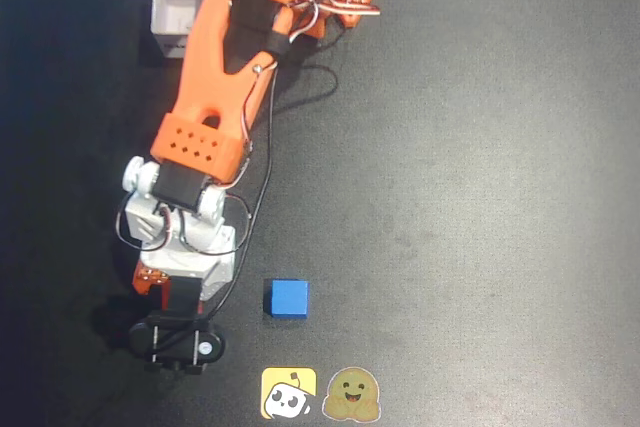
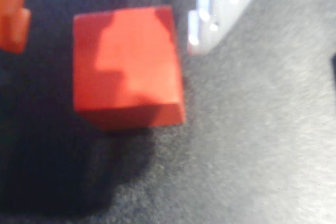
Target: Put the red cube on top of the blue cube.
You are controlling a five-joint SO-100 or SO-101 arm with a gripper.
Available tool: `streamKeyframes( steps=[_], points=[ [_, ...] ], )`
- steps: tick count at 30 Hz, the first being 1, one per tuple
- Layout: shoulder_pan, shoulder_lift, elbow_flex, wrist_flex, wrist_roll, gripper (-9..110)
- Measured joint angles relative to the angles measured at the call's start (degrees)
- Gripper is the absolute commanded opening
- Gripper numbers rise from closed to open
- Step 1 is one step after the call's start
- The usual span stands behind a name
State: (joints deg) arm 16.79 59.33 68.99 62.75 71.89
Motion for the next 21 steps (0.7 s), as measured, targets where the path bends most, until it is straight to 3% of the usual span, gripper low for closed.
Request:
streamKeyframes(
  steps=[21],
  points=[
    [0.1, -4.7, 0.0, -3.2, -0.1, 23]
  ],
)
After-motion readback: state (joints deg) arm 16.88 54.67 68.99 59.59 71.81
